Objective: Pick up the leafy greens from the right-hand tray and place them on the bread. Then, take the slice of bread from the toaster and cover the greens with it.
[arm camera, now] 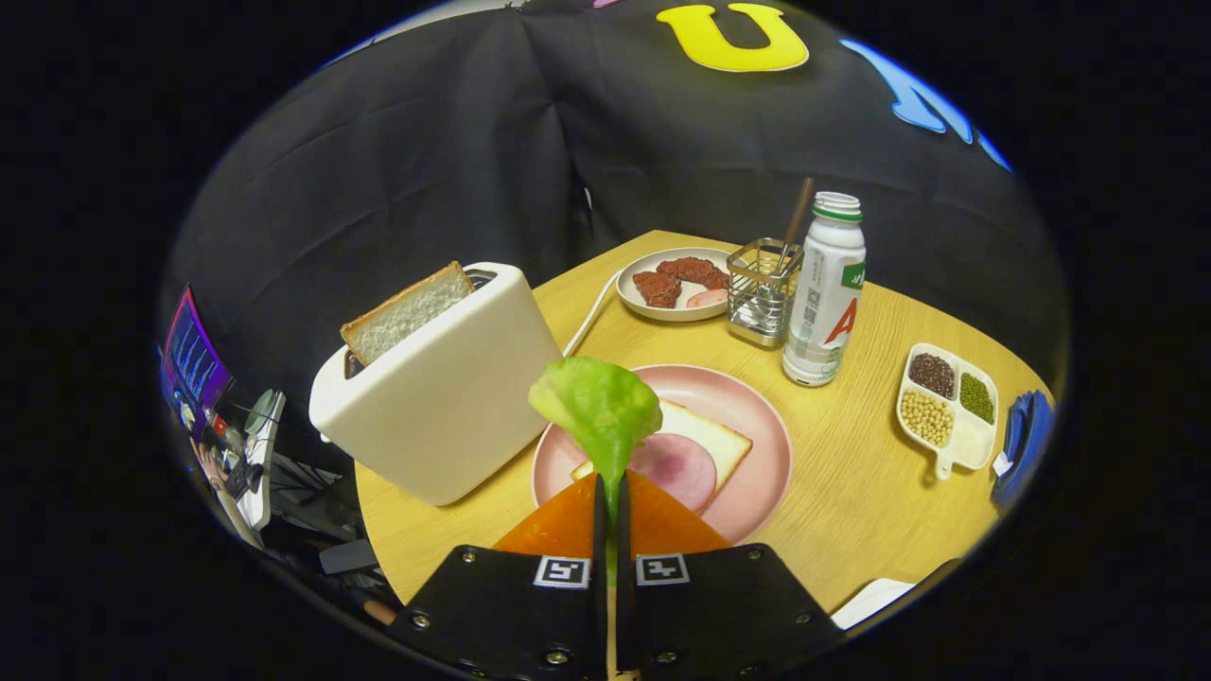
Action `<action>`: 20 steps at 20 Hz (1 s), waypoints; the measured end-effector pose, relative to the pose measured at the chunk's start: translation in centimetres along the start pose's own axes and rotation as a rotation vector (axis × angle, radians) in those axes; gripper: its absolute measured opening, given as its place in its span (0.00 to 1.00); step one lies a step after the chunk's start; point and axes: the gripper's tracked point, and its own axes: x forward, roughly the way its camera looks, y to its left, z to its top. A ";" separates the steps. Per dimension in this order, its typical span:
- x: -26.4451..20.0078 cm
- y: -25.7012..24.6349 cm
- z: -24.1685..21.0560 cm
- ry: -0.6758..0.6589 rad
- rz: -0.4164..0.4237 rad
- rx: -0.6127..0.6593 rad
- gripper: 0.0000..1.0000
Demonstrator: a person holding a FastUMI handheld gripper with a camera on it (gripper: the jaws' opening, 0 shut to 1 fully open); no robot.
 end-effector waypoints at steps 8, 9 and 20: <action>2.2 -3.1 -0.6 0.021 -0.100 -0.032 0.24; 2.2 -3.3 -0.7 0.021 -0.110 -0.042 0.24; -0.2 -2.2 0.9 -0.117 -0.284 -0.119 0.60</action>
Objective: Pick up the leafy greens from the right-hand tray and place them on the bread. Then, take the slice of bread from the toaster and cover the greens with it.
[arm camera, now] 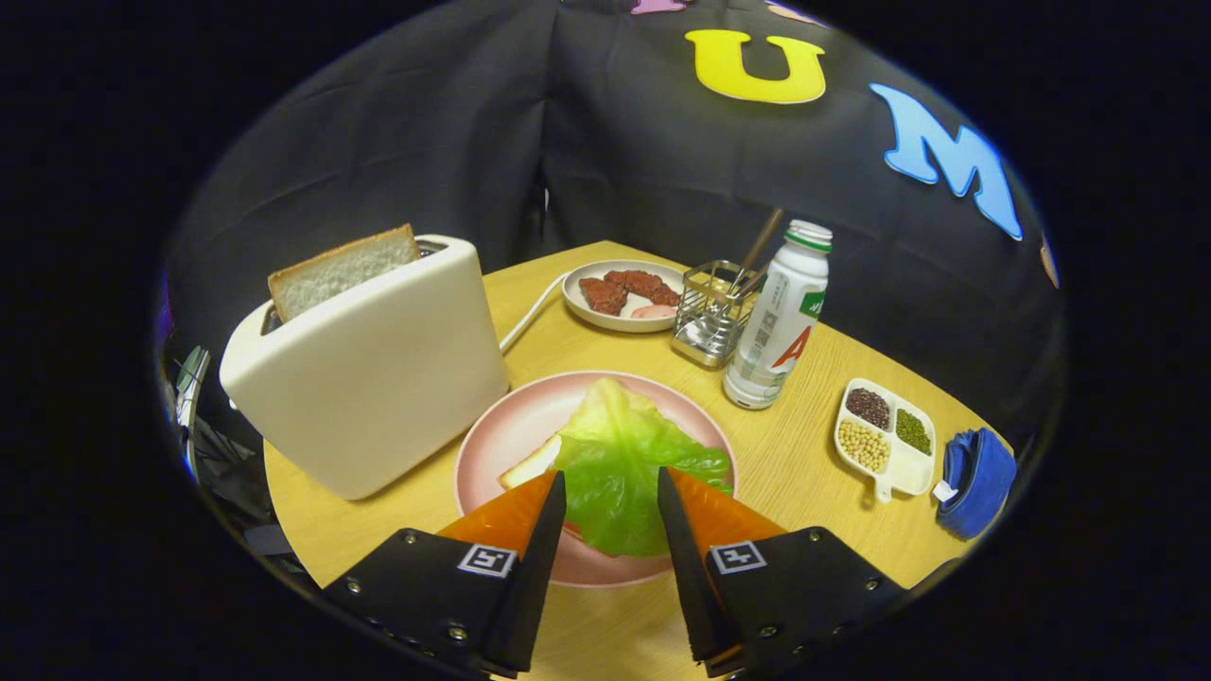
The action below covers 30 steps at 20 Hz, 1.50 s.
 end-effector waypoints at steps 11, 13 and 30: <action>-8.5 10.1 6.8 -0.395 -0.109 0.054 0.60; -8.6 12.4 7.4 -0.425 -0.126 0.066 0.60; -1.5 20.8 10.1 -0.421 -0.318 0.121 0.60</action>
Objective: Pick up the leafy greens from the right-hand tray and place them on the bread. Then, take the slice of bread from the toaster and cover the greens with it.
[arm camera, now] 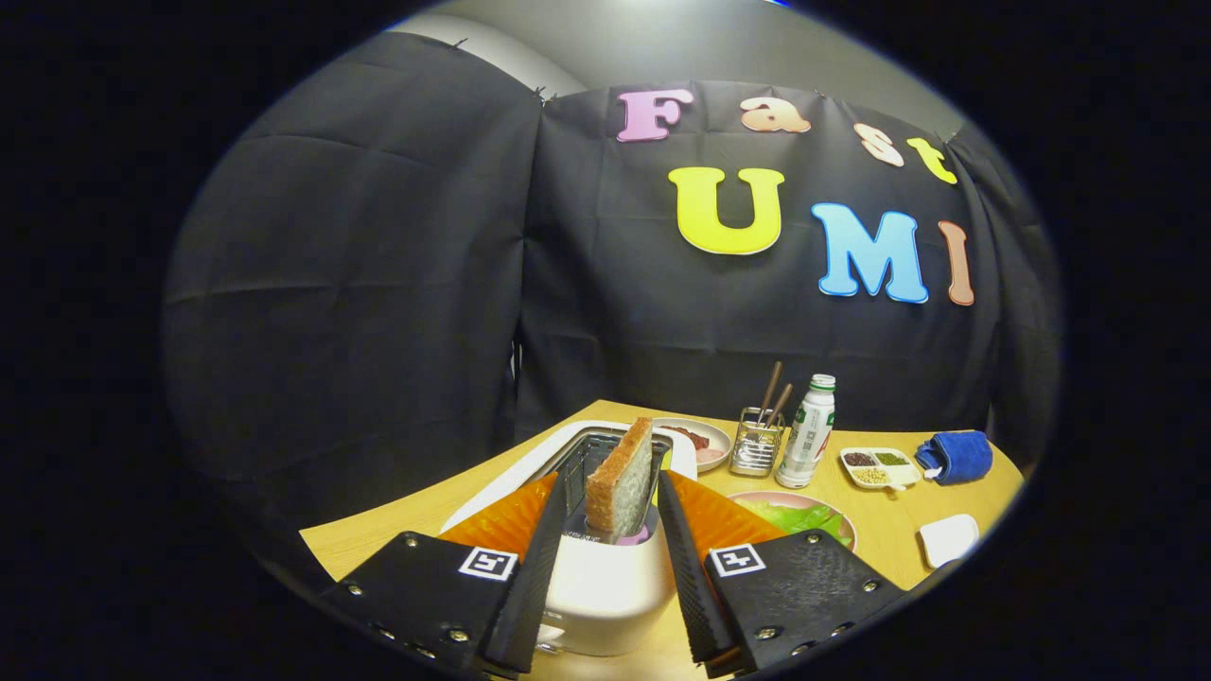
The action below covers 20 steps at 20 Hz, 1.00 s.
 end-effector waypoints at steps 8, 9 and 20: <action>1.7 -1.2 0.2 -0.005 -0.059 0.039 0.19; 1.6 -1.1 0.1 -0.004 -0.058 0.032 0.05; 1.1 -1.1 2.9 -0.067 -0.011 0.061 0.05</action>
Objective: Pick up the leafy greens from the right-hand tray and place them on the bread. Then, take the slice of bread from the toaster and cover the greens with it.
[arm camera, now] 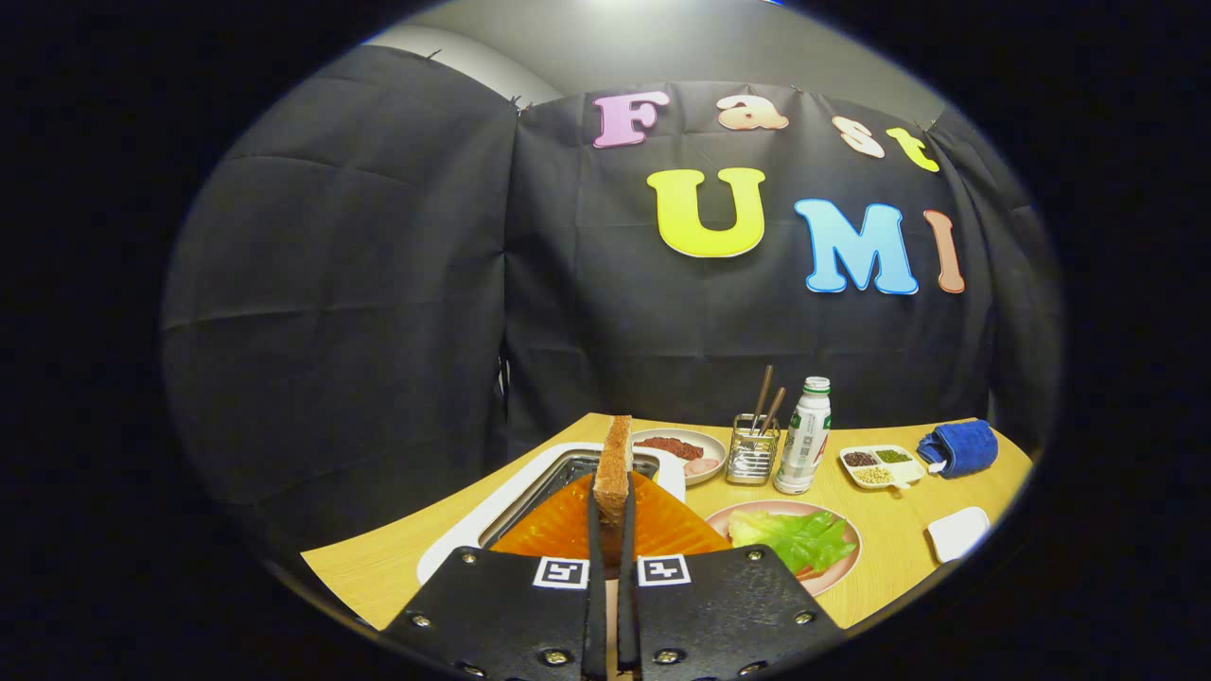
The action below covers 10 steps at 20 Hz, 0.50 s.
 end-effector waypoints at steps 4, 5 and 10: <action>-0.3 -0.2 1.5 -0.037 0.004 0.004 0.05; -0.4 -0.2 1.7 -0.037 0.005 -0.001 0.05; -1.1 -0.1 3.5 -0.083 0.022 0.031 0.05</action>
